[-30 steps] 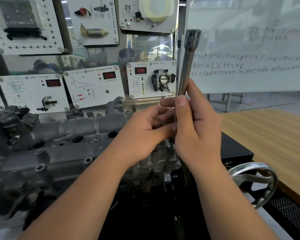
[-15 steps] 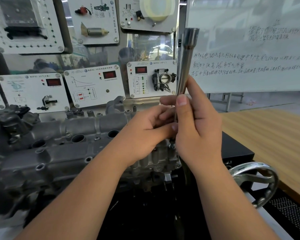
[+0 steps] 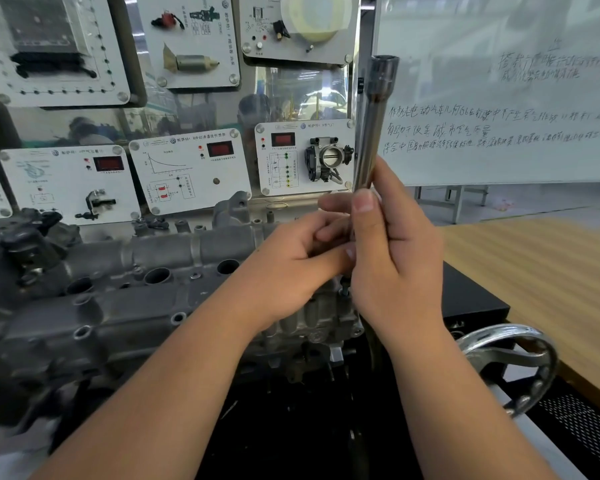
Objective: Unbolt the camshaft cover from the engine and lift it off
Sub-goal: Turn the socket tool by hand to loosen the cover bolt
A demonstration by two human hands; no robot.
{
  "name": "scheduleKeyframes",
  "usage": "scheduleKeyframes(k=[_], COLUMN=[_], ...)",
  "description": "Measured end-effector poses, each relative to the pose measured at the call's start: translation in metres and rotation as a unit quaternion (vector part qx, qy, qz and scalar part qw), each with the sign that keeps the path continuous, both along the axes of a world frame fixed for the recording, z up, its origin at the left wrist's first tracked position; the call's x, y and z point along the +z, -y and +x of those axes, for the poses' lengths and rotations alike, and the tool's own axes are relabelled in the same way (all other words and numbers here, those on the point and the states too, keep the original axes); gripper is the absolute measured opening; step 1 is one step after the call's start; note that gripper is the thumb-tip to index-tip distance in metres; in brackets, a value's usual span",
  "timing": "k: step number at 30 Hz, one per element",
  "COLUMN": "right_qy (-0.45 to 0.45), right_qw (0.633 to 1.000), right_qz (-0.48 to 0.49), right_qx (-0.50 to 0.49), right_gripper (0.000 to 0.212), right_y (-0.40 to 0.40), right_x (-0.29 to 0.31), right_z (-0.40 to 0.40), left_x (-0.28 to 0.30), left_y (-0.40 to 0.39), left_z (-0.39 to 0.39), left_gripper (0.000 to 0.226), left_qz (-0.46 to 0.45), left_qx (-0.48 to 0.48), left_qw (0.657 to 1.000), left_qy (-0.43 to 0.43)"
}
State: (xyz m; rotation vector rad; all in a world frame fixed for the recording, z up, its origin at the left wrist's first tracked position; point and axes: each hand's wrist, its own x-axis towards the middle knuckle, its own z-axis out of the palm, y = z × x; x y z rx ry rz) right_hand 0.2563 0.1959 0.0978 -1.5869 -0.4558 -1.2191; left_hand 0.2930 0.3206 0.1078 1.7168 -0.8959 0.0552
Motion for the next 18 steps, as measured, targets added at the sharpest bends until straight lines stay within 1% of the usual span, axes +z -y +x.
scheduleKeyframes(k=[2, 5, 8, 10, 14, 16, 18], right_qy=[0.013, 0.008, -0.017, -0.023, -0.025, -0.023, -0.021], right_qw=[1.0, 0.999, 0.999, 0.999, 0.999, 1.0, 1.0], right_qz=[0.008, 0.023, 0.039, 0.045, 0.008, -0.01, -0.006], right_qx=[0.006, 0.037, 0.013, 0.0, -0.019, -0.017, -0.002], right_gripper=[0.045, 0.047, 0.048, 0.044, 0.042, 0.045, 0.048], right_y=[-0.0011, -0.0027, -0.0019, -0.0027, -0.0026, -0.0007, 0.0002], right_x=[-0.0004, 0.0013, 0.0034, 0.0027, 0.0008, 0.0012, 0.002], right_z=[0.0005, -0.0014, -0.0018, -0.0026, -0.0026, -0.0019, -0.0014], left_x=[-0.0003, -0.0008, -0.0019, -0.0026, -0.0016, -0.0005, 0.0001], left_y=[0.0005, 0.0006, 0.0027, 0.0034, 0.0011, -0.0005, -0.0005], left_z=[0.0012, 0.0024, 0.0023, 0.0026, 0.0019, 0.0015, 0.0011], left_gripper=[0.038, 0.034, 0.041, 0.036, 0.027, 0.026, 0.028], left_qz=[0.013, 0.017, 0.022, 0.017, -0.01, -0.021, -0.018], left_qx=[0.006, 0.031, 0.055, 0.064, 0.024, -0.004, -0.012], left_qw=[1.0, 0.998, 0.997, 0.997, 1.0, 1.0, 1.0], left_qy=[0.015, 0.043, 0.053, 0.051, 0.014, -0.012, -0.015])
